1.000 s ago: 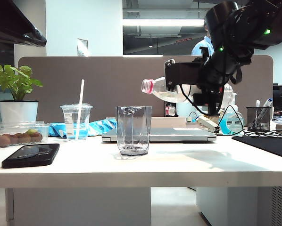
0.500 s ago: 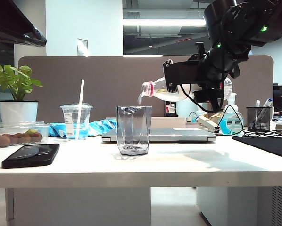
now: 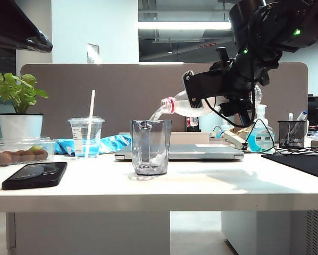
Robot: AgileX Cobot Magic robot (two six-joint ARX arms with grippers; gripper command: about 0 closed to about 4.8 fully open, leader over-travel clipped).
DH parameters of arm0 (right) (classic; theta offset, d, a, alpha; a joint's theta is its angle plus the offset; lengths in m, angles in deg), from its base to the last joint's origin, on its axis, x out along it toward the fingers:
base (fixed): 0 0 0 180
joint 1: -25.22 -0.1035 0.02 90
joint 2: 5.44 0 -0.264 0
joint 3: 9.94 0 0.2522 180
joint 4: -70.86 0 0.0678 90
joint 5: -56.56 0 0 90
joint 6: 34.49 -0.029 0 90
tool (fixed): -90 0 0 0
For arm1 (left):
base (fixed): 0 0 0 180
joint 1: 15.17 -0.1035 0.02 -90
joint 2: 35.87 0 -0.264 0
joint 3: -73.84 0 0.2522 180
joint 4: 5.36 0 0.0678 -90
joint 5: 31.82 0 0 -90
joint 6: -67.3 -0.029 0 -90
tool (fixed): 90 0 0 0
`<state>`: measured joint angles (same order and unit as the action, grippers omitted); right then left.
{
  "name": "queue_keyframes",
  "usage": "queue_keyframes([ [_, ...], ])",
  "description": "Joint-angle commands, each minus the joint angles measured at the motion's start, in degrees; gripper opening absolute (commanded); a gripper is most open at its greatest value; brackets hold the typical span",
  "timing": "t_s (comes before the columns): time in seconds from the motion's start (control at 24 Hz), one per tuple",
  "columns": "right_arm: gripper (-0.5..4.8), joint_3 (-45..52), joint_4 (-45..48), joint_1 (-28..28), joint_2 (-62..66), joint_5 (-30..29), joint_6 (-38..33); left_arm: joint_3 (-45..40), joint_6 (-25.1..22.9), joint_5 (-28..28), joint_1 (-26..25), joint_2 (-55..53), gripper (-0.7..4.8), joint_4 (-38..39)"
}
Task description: Pick up the mineral water bottle on the table and pour water into the mug until it's half full.
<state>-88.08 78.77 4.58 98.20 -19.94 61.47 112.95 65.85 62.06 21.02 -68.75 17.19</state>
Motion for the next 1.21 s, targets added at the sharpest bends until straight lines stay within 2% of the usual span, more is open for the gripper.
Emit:
queue_keyframes([
  [0.04,2.39,-0.5,3.4,-0.2,-0.5,0.1,0.3,0.1,0.2,0.0,0.0,0.1,-0.05,-0.7],
  [1.21,2.39,-0.6,6.5,-0.2,-0.5,0.8,2.3,0.1,0.2,0.0,0.0,0.1,-0.04,-0.7],
])
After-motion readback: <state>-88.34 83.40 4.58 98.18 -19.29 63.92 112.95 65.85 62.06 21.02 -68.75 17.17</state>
